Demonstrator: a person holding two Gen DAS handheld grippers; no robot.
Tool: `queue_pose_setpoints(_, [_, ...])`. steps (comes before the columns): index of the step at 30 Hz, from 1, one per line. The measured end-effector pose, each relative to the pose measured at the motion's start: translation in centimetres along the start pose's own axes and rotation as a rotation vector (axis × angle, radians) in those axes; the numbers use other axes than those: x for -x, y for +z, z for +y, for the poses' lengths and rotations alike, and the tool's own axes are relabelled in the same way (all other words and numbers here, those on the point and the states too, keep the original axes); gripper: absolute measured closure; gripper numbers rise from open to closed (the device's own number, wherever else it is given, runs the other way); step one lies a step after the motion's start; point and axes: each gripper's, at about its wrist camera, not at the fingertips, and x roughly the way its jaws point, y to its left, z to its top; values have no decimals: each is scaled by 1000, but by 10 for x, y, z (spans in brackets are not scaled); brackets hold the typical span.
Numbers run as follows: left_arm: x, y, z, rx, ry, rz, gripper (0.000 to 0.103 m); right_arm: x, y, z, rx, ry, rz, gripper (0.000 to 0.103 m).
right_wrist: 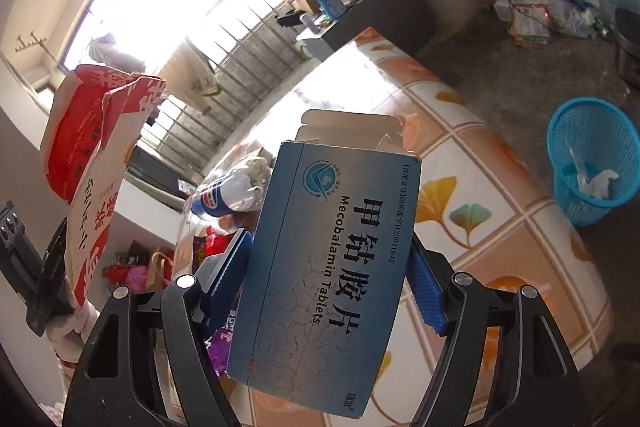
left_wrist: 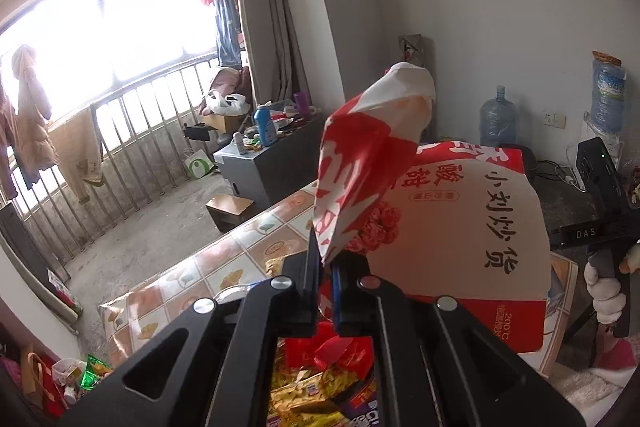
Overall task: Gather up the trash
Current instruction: 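Lift the blue box with the right gripper while the left gripper grasps the red-white snack bag, then carry both items over the blue wastebasket and open both grippers to drop them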
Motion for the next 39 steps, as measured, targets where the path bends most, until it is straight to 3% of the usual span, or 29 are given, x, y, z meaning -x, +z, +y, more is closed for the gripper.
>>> queue_pose_setpoints(5, [-83,45,-69,-56,-138,77,99,35,20,-61,-140,-73,-128,34])
queue_pose_setpoints(9, [-164,70,-131,-96,-243,206,99,68,29,-114,-248,-215,-238,34])
queue_pose_setpoints(15, [-274,71,-252,-323,-297,343,98,99,30,-181,-428,-336,-337,34])
queue_pose_setpoints(19, [-337,66,-325,-438,-346,437,98,97,41,-209,-499,-312,-342,34])
queue_pose_setpoints(24, [-398,71,-376,-394,-423,534,95,73,75,-258,-575,-264,-318,32])
queue_pose_setpoints(26, [-422,73,-393,-351,-476,567,86,53,90,-290,-621,-285,-297,29])
queue_pose_setpoints(28, [-444,74,-400,-269,-470,595,56,30,96,-328,-690,-328,-259,26])
queue_pose_setpoints(32, [-458,70,-394,-157,-451,631,53,4,75,-376,-833,-364,-188,26])
queue_pose_setpoints(39, [-428,83,-355,-65,-490,583,51,16,31,-360,-810,-356,-201,26])
